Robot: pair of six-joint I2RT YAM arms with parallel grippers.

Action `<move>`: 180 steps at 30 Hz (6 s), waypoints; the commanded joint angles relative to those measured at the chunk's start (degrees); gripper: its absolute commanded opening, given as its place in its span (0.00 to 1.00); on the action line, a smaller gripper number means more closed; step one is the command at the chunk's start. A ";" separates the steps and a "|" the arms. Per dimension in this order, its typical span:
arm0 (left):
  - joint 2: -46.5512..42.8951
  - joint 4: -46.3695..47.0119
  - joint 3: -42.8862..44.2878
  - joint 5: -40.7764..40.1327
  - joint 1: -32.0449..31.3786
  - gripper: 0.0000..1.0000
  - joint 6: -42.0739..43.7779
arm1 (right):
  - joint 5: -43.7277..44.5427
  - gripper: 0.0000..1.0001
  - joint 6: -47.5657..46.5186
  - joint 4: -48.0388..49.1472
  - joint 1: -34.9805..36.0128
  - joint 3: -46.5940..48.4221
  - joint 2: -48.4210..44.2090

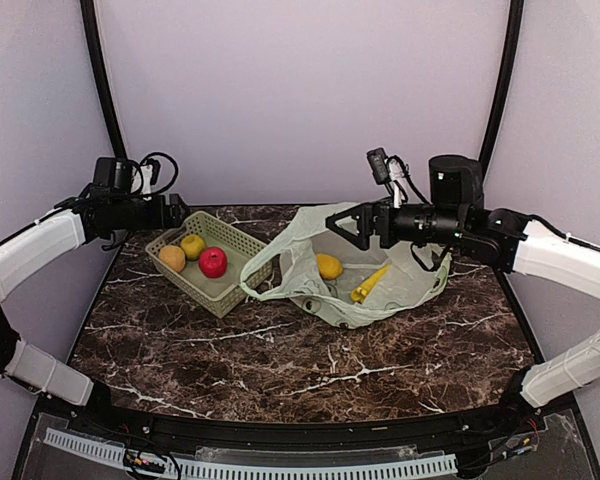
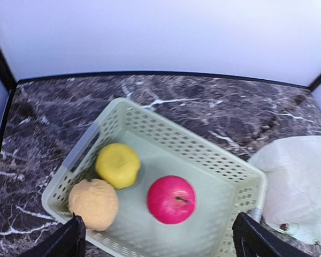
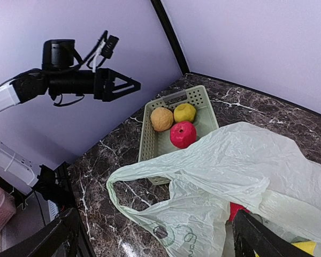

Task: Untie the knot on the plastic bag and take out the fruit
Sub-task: Place the fake fruit in the bin, then reach into the gripper in the takeout bag, then pick up the gripper from the takeout bag.

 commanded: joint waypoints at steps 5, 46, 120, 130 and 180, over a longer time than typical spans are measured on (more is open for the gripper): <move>-5.40 -4.28 2.75 16.37 -14.85 0.95 -1.27 | 3.50 0.93 -2.73 -9.14 2.45 0.33 -0.39; 16.47 12.02 9.95 25.49 -28.36 0.11 -8.60 | 15.07 0.75 14.19 -17.43 -2.39 5.64 19.94; 10.08 13.51 -4.36 21.85 -28.43 0.01 -10.98 | 23.30 0.11 5.48 -33.68 -1.68 13.12 31.85; 10.22 14.21 -3.72 21.87 -28.42 0.01 -12.45 | 15.80 0.00 3.51 -29.23 -1.68 11.53 26.35; -2.43 10.64 1.94 18.51 -28.93 0.86 3.02 | -35.00 0.00 0.51 -2.86 -4.76 3.84 -0.28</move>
